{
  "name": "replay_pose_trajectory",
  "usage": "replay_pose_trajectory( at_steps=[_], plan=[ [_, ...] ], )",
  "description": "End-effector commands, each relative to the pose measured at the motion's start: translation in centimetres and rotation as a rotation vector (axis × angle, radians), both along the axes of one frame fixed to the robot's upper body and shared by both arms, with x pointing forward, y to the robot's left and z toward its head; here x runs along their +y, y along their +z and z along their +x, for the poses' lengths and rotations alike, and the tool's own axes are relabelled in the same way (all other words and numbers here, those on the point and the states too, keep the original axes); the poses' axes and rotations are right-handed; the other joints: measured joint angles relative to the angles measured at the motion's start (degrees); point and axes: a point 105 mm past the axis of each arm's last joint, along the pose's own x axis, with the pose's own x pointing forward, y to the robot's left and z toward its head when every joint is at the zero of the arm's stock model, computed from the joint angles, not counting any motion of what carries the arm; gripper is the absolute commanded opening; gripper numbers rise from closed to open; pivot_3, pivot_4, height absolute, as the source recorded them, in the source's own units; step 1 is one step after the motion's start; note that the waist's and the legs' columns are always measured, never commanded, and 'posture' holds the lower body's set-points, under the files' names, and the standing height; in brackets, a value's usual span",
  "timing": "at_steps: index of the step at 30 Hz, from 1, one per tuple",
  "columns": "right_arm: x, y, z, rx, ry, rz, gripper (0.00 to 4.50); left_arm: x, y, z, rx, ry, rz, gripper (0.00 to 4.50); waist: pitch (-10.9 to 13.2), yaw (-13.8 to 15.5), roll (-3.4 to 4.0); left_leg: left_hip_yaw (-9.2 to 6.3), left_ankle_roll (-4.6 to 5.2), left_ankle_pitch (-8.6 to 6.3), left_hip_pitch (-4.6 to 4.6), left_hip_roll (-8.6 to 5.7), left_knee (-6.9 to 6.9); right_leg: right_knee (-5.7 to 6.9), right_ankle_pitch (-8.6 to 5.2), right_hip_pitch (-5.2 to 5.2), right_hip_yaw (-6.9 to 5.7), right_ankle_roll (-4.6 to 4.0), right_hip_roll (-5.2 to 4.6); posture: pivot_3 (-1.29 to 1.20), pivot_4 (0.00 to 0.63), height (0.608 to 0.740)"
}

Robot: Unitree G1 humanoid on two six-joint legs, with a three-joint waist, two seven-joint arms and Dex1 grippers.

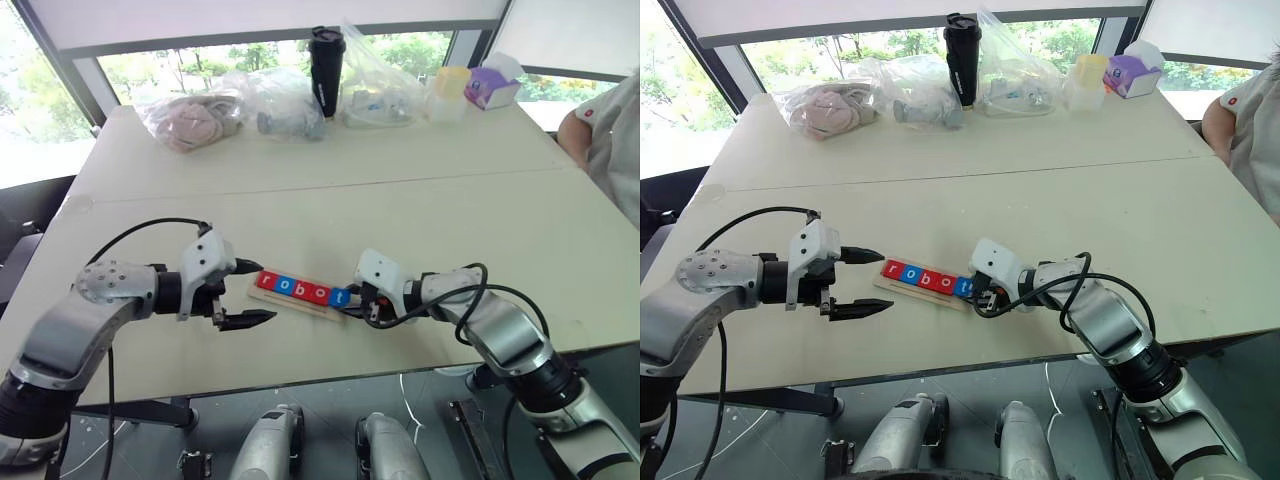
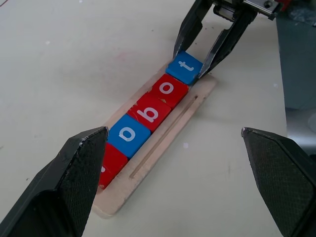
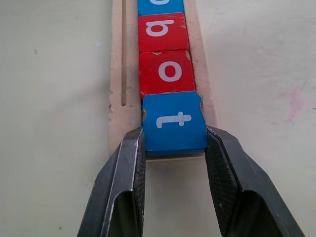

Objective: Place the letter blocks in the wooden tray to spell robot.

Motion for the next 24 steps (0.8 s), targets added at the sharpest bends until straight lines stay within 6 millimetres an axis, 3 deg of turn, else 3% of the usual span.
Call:
replay_pose_trajectory(
  at_steps=[1, 11, 18, 24],
  plan=[
    [0.9, 1.2, 0.1, -0.042, 0.023, 0.025, 1.12, -0.3, 0.7, -0.2, -0.033, -0.013, -0.011, 4.50, 0.00, -0.01, 0.00, 0.00, 0.00, 0.00, 0.00, 0.00, 0.00, 0.00, 0.00, 0.00, 0.00, 0.00, 0.00, 0.00, 0.150, 0.740],
    [1.2, 1.1, 0.0, -0.029, 0.014, 0.037, 1.12, -0.4, 0.7, 0.1, -0.040, -0.005, -0.013, 4.50, 0.00, 0.01, 0.00, 0.00, 0.00, 0.00, 0.01, 0.00, 0.01, 0.01, 0.00, -0.01, 0.00, 0.00, 0.01, 0.00, 0.150, 0.740],
    [1.6, 2.5, 0.0, -0.041, 0.019, 0.103, 4.46, -0.3, 0.6, 0.3, -0.044, 0.003, -0.012, 4.50, 0.00, 0.02, 0.00, 0.00, 0.00, 0.00, 0.01, 0.00, 0.01, 0.01, 0.00, -0.01, 0.00, 0.00, 0.01, 0.00, 0.150, 0.740],
    [1.2, 5.9, 0.6, -0.080, 0.001, 0.246, 4.46, 0.0, 0.5, 0.6, -0.047, 0.013, -0.010, 4.50, 0.00, 0.06, 0.00, 0.00, 0.00, 0.00, 0.01, 0.00, 0.02, 0.02, 0.01, 0.00, 0.00, 0.02, 0.01, 0.00, 0.150, 0.740]
  ],
)
